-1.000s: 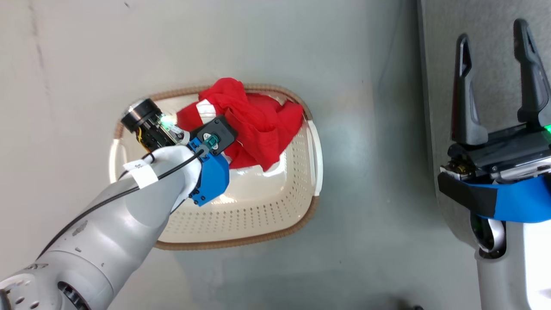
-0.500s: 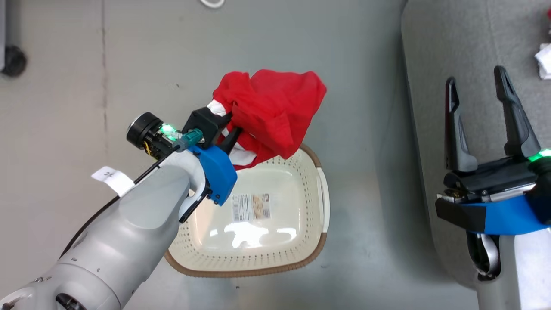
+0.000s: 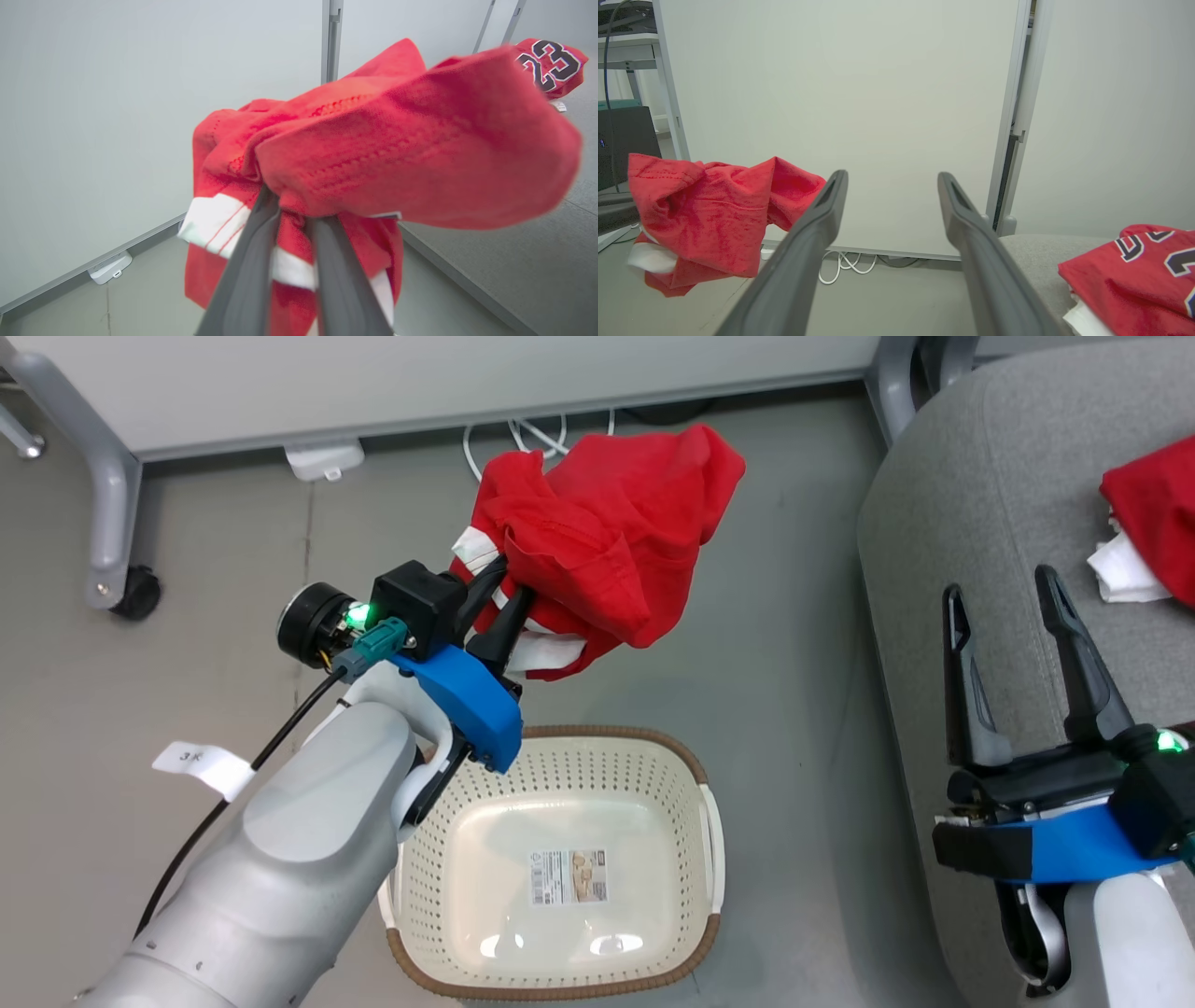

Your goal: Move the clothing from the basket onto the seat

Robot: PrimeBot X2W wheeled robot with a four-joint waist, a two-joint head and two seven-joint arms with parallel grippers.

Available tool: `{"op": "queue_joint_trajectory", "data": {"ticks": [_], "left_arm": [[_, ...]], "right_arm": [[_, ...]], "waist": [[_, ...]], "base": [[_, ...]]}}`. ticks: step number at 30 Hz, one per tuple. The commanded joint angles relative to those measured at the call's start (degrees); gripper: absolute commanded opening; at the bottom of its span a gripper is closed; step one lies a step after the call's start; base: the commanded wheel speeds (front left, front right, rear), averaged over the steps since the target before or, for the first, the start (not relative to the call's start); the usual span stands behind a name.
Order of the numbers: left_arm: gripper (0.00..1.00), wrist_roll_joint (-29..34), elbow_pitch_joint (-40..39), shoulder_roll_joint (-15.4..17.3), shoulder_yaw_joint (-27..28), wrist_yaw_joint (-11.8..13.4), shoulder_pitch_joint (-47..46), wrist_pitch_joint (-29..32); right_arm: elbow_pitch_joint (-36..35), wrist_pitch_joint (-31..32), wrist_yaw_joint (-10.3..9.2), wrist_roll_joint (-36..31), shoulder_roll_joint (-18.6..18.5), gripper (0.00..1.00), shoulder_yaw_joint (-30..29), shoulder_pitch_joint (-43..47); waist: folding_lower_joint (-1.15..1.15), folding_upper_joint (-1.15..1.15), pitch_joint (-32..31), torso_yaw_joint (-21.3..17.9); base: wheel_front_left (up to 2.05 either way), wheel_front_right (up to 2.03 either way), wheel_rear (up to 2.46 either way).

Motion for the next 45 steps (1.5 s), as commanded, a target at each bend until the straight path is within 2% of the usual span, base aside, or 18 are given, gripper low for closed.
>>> {"op": "queue_joint_trajectory", "data": {"ticks": [1,10,29,45], "left_arm": [[0.00,0.91,-1.42,-0.15,1.50,0.36,1.40,-0.28],[0.00,3.07,-7.53,-1.00,7.27,0.34,6.60,-0.28],[0.00,5.27,-13.18,-0.85,8.27,1.12,11.54,-0.29],[0.00,5.72,-14.04,-1.75,6.91,1.05,9.22,-0.27]], "right_arm": [[0.44,-0.22,0.03,0.41,0.13,1.00,0.01,1.29],[2.31,-0.22,0.03,1.58,0.46,1.00,0.62,4.48],[4.76,-0.21,0.03,3.03,0.65,1.00,3.71,7.83],[9.08,-0.22,0.03,3.51,-3.34,1.00,15.67,-1.55]], "waist": [[0.01,-0.01,-2.40,0.58],[0.01,-0.01,-8.42,1.18],[0.01,-0.01,-13.15,2.68],[0.01,-0.01,-11.33,3.95]], "base": [[0.00,0.00,0.00],[0.00,0.00,0.00],[0.00,0.00,0.00],[0.00,0.00,0.00]]}}
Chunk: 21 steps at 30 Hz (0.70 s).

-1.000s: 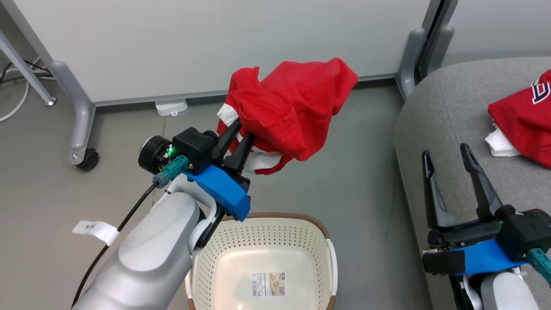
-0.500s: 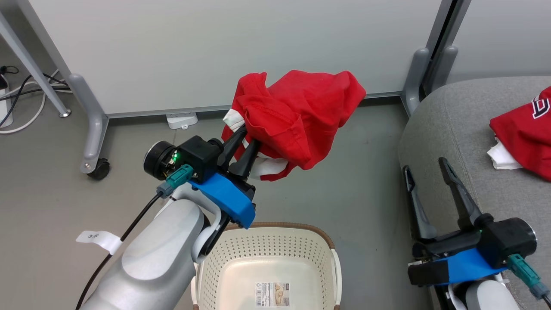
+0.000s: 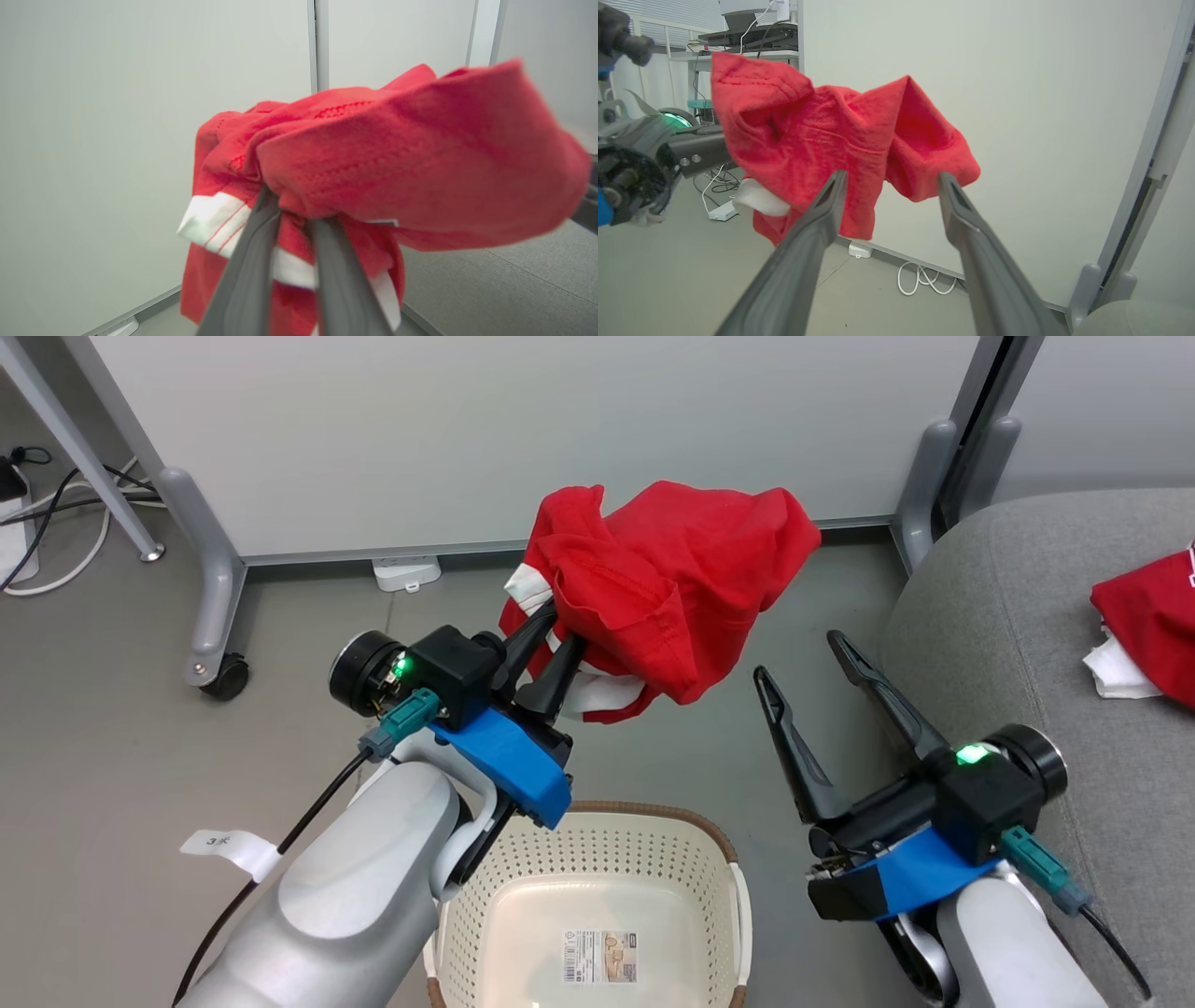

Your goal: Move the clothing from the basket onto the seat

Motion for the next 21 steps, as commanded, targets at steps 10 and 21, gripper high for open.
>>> {"op": "queue_joint_trajectory", "data": {"ticks": [10,21], "left_arm": [[0.00,1.00,-0.68,-1.23,-1.21,-0.18,-2.35,-0.28],[0.00,1.68,-1.39,-2.32,-2.13,-0.54,-3.44,-0.28]], "right_arm": [[6.44,-0.21,0.02,4.33,-2.04,1.00,6.87,-10.08],[12.63,-0.22,0.03,7.77,-2.59,1.00,9.32,-15.78]], "waist": [[0.00,0.00,1.97,1.64],[0.00,0.00,3.84,2.75]], "base": [[0.00,0.00,0.00],[0.00,0.00,0.00]]}}
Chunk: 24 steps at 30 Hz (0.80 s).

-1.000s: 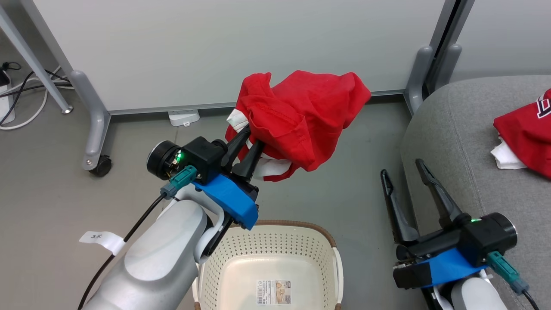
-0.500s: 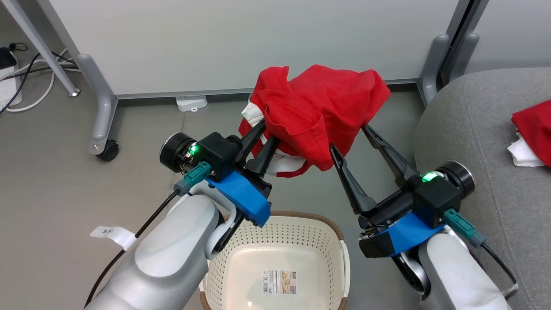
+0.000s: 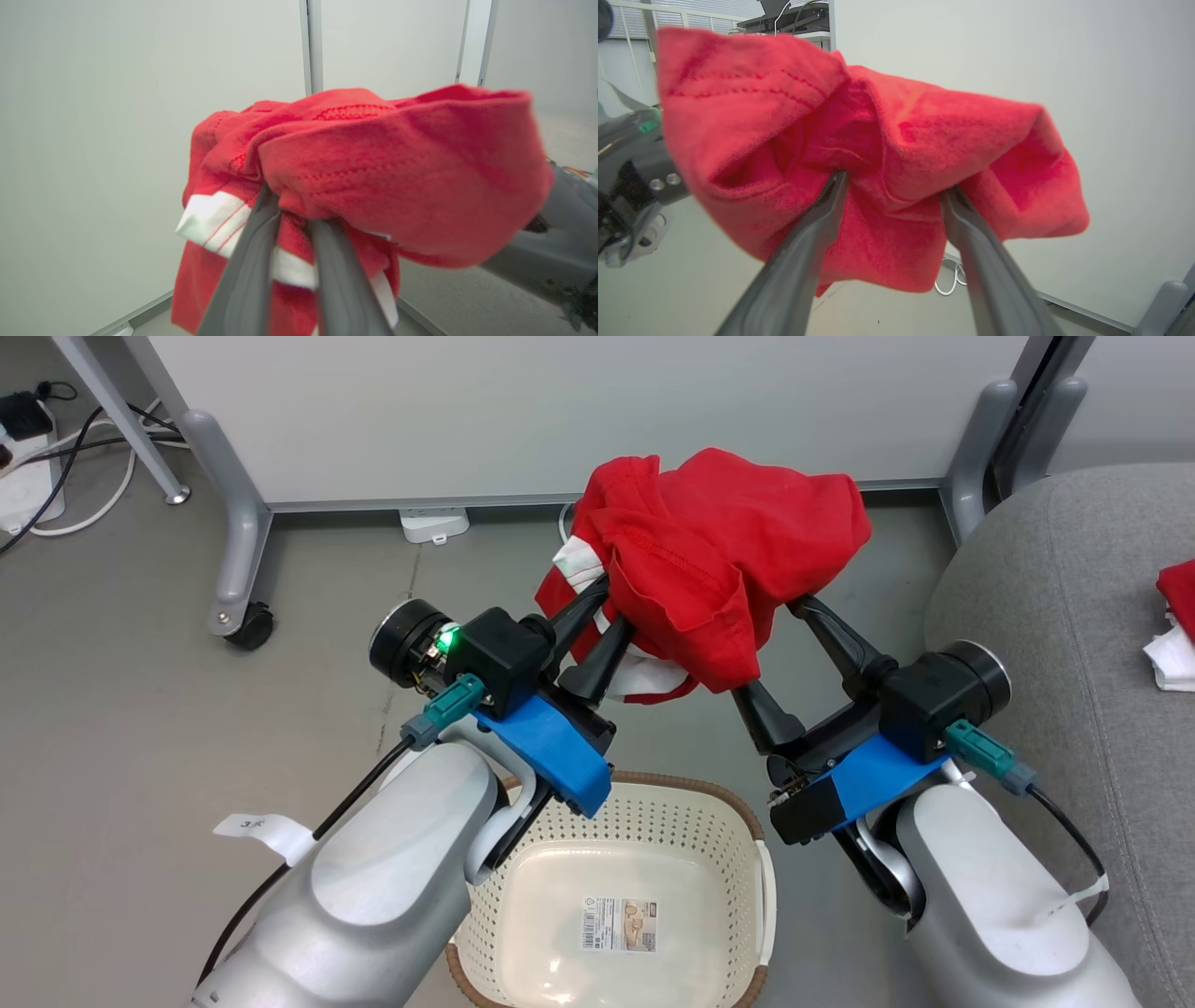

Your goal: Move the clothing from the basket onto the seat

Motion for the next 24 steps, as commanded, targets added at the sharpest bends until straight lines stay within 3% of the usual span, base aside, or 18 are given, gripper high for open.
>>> {"op": "queue_joint_trajectory", "data": {"ticks": [1,13,15,24], "left_arm": [[0.00,0.34,-0.31,-0.07,-0.21,-0.22,-0.63,-0.28],[0.00,0.64,-0.36,-0.86,-0.84,-0.60,-1.10,-0.29],[0.00,0.65,-0.31,-0.98,-0.89,-0.61,-1.08,-0.28],[0.00,0.76,-0.12,-1.07,-0.61,-0.81,-0.97,-0.29]], "right_arm": [[0.42,-0.22,0.03,0.49,-0.44,1.00,0.25,-1.51],[-0.28,-0.21,0.03,4.93,-2.14,1.00,4.59,-4.65],[0.32,-0.21,0.03,6.03,-2.23,0.00,5.52,-4.91],[1.44,-0.21,0.03,7.18,-2.70,0.00,6.47,-5.90]], "waist": [[-0.01,0.00,0.19,0.05],[-0.01,0.00,0.60,0.18],[-0.01,0.00,0.58,0.19],[-0.01,0.00,0.62,0.37]], "base": [[0.00,0.00,0.00],[0.00,0.00,0.00],[0.00,0.00,0.00],[0.00,0.00,0.00]]}}
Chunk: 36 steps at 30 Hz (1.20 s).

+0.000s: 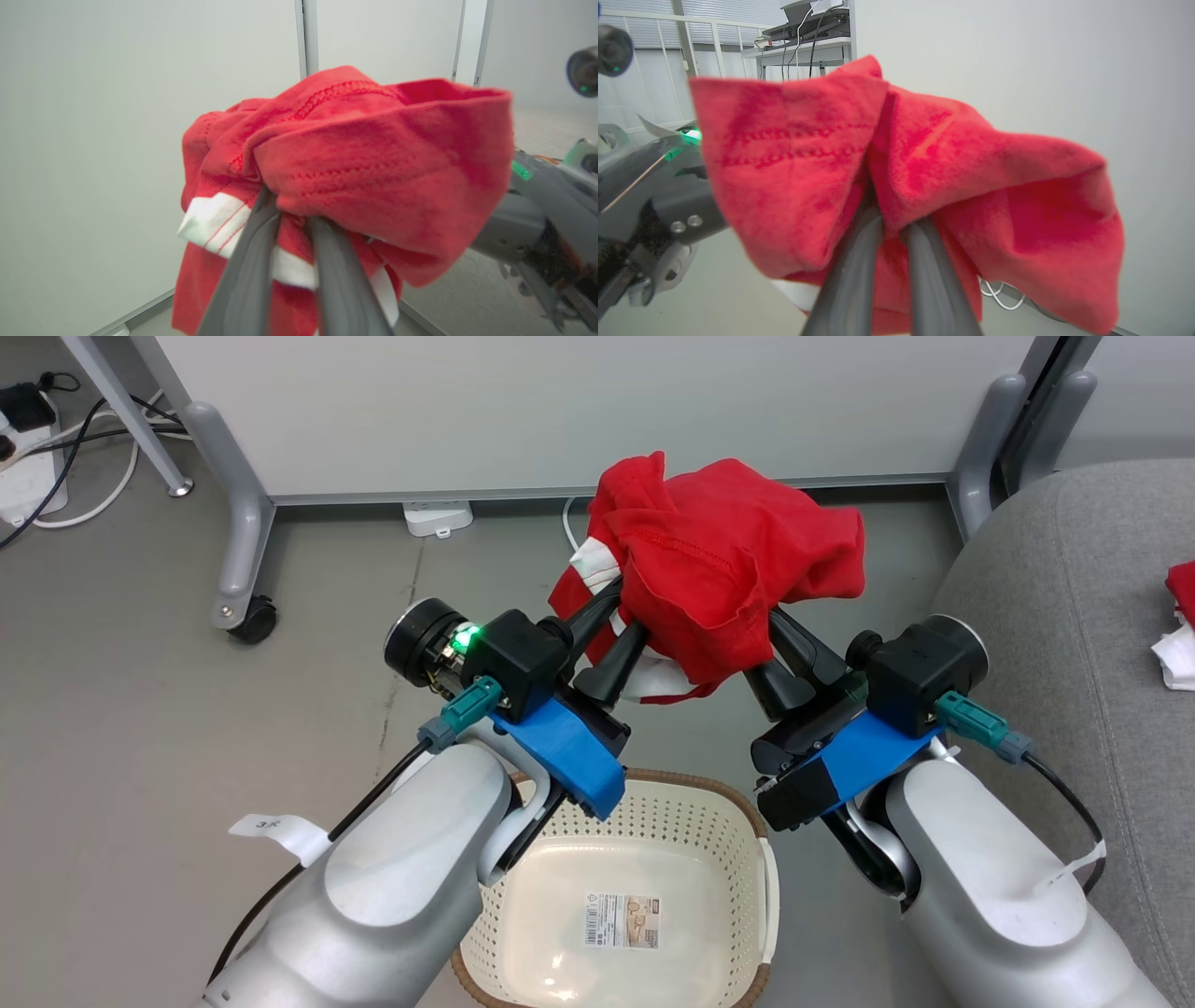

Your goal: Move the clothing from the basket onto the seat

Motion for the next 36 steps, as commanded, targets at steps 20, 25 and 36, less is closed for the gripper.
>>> {"op": "queue_joint_trajectory", "data": {"ticks": [20,25,36], "left_arm": [[1.00,1.86,0.22,0.36,1.65,0.49,0.86,-0.29],[1.00,2.17,0.44,0.85,2.22,0.46,1.27,-0.28],[1.00,2.61,0.41,1.27,2.81,0.32,2.47,-0.28]], "right_arm": [[-0.40,-0.21,0.03,-0.53,-0.59,0.00,-1.31,1.18],[-0.41,-0.21,0.03,-0.95,-0.79,0.00,-2.04,1.66],[-0.84,-0.21,0.03,-2.19,-1.10,0.00,-5.82,3.19]], "waist": [[0.00,0.00,-0.58,-0.40],[0.00,0.00,-0.66,-0.35],[0.00,0.00,-0.89,-0.59]], "base": [[0.00,0.00,0.00],[0.00,0.00,0.00],[0.00,0.00,0.00]]}}
